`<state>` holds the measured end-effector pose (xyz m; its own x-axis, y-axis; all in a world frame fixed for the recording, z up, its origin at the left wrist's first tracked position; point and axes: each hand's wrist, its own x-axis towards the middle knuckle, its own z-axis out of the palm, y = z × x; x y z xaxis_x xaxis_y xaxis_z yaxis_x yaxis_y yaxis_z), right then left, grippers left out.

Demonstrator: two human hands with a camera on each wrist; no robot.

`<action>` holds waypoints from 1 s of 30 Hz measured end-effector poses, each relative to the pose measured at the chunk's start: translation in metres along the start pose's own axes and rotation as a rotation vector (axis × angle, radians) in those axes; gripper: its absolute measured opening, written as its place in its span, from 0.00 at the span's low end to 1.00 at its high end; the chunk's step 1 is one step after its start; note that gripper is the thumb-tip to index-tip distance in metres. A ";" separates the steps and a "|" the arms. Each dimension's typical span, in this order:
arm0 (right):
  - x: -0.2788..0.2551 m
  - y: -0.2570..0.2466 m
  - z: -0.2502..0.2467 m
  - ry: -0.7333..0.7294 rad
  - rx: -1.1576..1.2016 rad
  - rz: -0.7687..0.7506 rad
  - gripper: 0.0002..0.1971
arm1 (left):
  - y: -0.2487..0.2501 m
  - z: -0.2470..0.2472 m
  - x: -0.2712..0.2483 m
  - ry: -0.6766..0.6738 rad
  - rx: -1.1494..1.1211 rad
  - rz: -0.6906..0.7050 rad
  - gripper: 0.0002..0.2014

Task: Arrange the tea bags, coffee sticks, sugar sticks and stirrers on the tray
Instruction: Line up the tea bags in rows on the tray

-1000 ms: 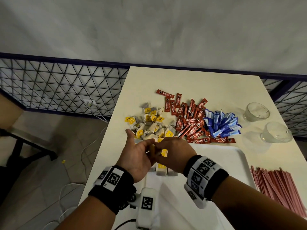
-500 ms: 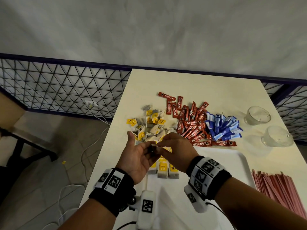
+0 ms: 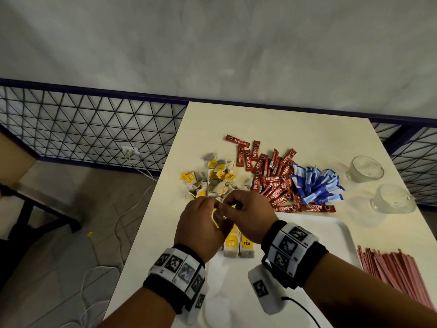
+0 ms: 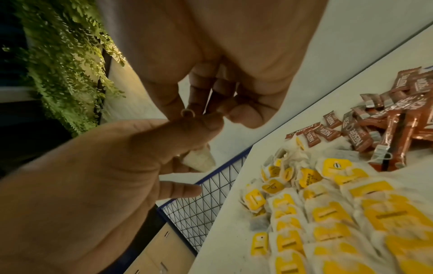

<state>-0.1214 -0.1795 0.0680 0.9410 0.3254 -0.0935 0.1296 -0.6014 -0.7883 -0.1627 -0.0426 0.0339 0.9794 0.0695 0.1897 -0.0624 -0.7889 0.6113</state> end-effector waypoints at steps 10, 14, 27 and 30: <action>0.001 0.004 -0.005 -0.014 0.054 -0.084 0.01 | -0.012 -0.022 0.012 -0.192 -0.678 -0.279 0.02; 0.002 0.005 -0.001 0.000 0.054 -0.111 0.02 | -0.021 -0.021 0.010 -0.209 -0.456 -0.236 0.08; -0.002 0.028 0.016 -0.049 -0.018 -0.065 0.03 | -0.041 -0.016 -0.006 -0.363 -0.556 -0.347 0.10; -0.012 0.058 0.017 -0.115 -0.191 0.035 0.05 | -0.055 0.003 -0.017 -0.401 -0.437 -0.475 0.05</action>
<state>-0.1301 -0.2059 0.0126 0.9056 0.3763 -0.1956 0.1650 -0.7374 -0.6550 -0.1748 -0.0028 -0.0052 0.9096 0.0478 -0.4127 0.3946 -0.4101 0.8223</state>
